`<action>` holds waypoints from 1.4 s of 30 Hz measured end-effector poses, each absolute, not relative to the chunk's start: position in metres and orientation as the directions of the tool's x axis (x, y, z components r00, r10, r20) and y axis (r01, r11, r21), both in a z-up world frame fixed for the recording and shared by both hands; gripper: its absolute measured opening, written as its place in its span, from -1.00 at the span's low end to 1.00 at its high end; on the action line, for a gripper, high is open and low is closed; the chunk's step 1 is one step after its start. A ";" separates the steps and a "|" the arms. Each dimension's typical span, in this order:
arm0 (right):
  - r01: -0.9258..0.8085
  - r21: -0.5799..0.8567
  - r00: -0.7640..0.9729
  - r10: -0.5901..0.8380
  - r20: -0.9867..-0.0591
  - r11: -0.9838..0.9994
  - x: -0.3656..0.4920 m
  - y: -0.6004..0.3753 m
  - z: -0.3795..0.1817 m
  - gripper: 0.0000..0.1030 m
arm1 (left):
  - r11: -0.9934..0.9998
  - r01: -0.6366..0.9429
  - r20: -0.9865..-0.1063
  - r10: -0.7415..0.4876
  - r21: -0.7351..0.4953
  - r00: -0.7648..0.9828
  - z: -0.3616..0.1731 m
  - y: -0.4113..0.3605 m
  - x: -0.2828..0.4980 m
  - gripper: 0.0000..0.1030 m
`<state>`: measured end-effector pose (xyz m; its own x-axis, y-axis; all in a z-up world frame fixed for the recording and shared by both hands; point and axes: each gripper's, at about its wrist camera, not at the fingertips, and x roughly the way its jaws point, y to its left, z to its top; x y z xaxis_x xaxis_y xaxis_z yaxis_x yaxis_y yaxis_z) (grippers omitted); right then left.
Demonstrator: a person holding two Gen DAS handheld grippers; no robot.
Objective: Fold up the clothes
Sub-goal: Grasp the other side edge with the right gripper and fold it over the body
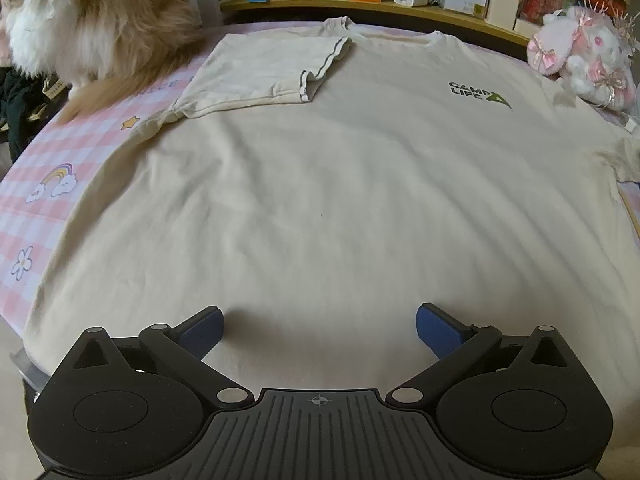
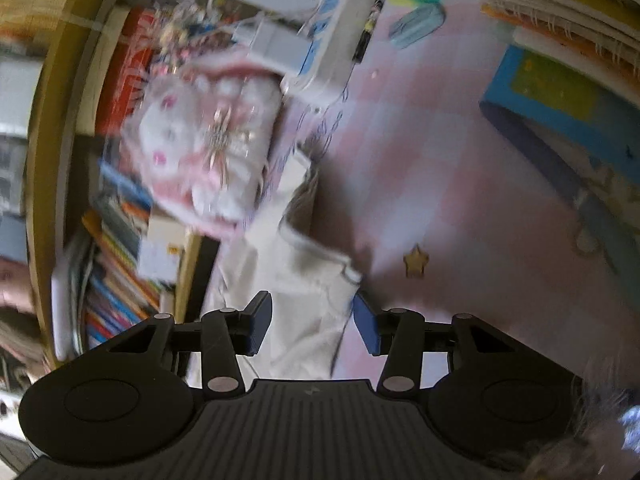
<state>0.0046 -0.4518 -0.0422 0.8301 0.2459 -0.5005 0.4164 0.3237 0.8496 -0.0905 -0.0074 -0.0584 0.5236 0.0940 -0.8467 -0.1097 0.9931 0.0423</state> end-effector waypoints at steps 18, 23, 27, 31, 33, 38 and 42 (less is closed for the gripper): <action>0.321 0.825 0.768 0.382 -0.514 0.466 0.075 -0.470 -0.039 -0.36 | 0.994 -0.104 -0.840 0.081 0.029 0.537 -0.059 -0.007 -0.092 1.00; 0.345 0.714 0.723 0.312 -0.616 0.609 0.082 -0.462 -0.026 -0.81 | 0.995 -0.096 -0.834 0.073 0.024 0.546 -0.060 -0.006 -0.093 1.00; 0.251 0.611 0.746 0.253 -0.616 0.751 0.086 -0.434 0.013 -0.85 | 0.997 -0.079 -0.827 0.063 0.023 0.558 -0.062 -0.005 -0.093 1.00; 0.055 0.480 0.783 0.261 -0.565 0.875 0.095 -0.371 0.061 -0.86 | 0.998 -0.053 -0.822 0.049 0.023 0.568 -0.062 -0.004 -0.094 1.00; -0.032 0.400 0.784 0.271 -0.559 0.916 0.096 -0.332 0.075 -0.86 | 0.999 -0.041 -0.819 0.042 0.023 0.572 -0.062 -0.004 -0.094 1.00; -0.218 0.264 0.718 0.337 -0.609 0.940 0.107 -0.223 0.075 -0.85 | 1.000 -0.013 -0.814 0.026 0.022 0.580 -0.063 -0.002 -0.096 1.00; -0.332 0.207 0.583 0.373 -0.722 0.920 0.114 -0.157 0.038 -0.04 | 1.000 0.000 -0.813 0.017 0.021 0.582 -0.063 0.000 -0.096 1.00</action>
